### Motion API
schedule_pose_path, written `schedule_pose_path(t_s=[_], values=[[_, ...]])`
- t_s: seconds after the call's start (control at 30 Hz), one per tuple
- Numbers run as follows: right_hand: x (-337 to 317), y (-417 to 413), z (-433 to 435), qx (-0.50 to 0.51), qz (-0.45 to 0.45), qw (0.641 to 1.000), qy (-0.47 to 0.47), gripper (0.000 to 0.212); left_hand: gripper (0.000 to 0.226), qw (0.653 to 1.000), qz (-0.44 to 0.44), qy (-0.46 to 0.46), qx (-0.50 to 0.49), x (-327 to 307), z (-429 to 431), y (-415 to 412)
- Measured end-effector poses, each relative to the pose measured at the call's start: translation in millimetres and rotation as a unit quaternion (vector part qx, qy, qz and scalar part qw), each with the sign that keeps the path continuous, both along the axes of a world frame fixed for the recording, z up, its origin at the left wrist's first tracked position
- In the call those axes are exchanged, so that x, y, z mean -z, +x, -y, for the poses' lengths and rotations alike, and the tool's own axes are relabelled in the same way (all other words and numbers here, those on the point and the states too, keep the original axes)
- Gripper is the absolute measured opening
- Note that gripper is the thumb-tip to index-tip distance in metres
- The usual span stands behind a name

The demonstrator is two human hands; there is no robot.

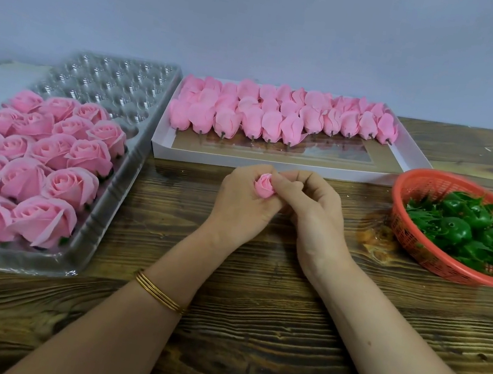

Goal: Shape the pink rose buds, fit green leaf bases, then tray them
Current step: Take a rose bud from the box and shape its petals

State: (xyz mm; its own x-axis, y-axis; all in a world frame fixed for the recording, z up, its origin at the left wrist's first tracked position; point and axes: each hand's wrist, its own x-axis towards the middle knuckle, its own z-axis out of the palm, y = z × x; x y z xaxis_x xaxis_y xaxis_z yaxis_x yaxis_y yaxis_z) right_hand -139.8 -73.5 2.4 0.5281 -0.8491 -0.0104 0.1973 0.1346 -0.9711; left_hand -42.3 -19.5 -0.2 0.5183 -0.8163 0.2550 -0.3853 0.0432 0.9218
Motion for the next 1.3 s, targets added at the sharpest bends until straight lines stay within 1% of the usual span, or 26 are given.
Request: schedule_pose_path(t_s=[0.13, 0.33, 0.43, 0.53, 0.57, 0.7, 0.77, 0.8, 0.83, 0.9, 1.0, 1.03, 1.07, 1.13, 1.23, 1.3], values=[[-1, 0, 0, -0.006, -0.004, 1.0, -0.006, 0.024, 0.033, 0.999, 0.038, 0.01, -0.016, -1, -1, -1], [0, -1, 1, -0.015, 0.0, 1.0, -0.004, 0.013, 0.03, 0.998, 0.053, 0.019, -0.009, -1, -2, -2], [0, -1, 1, -0.016, 0.001, 1.0, -0.007, 0.018, 0.032, 0.999, 0.047, 0.013, -0.016, 1, -2, -1], [0, 0, 1, -0.015, -0.006, 1.0, -0.02, 0.033, 0.028, 0.999, 0.038, 0.012, -0.01, 2, -3, 0], [0, 0, 1, -0.014, -0.008, 1.0, -0.022, 0.035, 0.027, 0.999, 0.034, 0.013, -0.007, 3, -2, 0], [1, 0, 1, -0.015, -0.007, 1.0, -0.025, 0.032, 0.028, 1.0, 0.02, 0.007, 0.0, 2, -1, 0], [2, 0, 1, -0.021, -0.007, 0.999, -0.025, 0.025, 0.028, 1.0, 0.004, 0.003, 0.001, -1, -1, -1], [2, 1, 1, -0.027, 0.001, 0.999, -0.019, 0.018, 0.03, 1.0, -0.014, 0.0, -0.003, -2, -1, -2], [2, 2, 1, -0.027, 0.015, 1.0, -0.006, 0.016, 0.032, 0.999, -0.046, -0.006, -0.013, -3, -1, -3], [1, 3, 2, -0.011, 0.031, 0.999, 0.021, 0.02, 0.031, 0.99, -0.137, -0.029, -0.035, -5, 0, -5], [0, 2, 3, -0.006, 0.015, 1.0, 0.024, 0.013, 0.031, 0.972, -0.223, -0.05, -0.058, -9, 1, -3], [-1, 1, 2, -0.01, 0.004, 1.0, 0.012, 0.007, 0.03, 0.966, -0.246, -0.059, -0.061, -10, 2, -2], [-1, 1, 0, -0.011, -0.01, 1.0, -0.016, 0.01, 0.027, 0.958, -0.272, -0.068, -0.061, -11, 2, -2], [1, 1, -4, -0.016, -0.039, 0.995, -0.087, 0.026, 0.021, 0.943, -0.319, -0.074, -0.054, -12, 3, -3], [4, 5, -9, -0.037, -0.073, 0.984, -0.159, 0.034, 0.026, 0.923, -0.376, -0.068, -0.036, -14, 3, -6], [6, 6, -10, -0.036, -0.091, 0.976, -0.194, 0.035, 0.028, 0.918, -0.39, -0.058, -0.032, -14, 3, -8]])
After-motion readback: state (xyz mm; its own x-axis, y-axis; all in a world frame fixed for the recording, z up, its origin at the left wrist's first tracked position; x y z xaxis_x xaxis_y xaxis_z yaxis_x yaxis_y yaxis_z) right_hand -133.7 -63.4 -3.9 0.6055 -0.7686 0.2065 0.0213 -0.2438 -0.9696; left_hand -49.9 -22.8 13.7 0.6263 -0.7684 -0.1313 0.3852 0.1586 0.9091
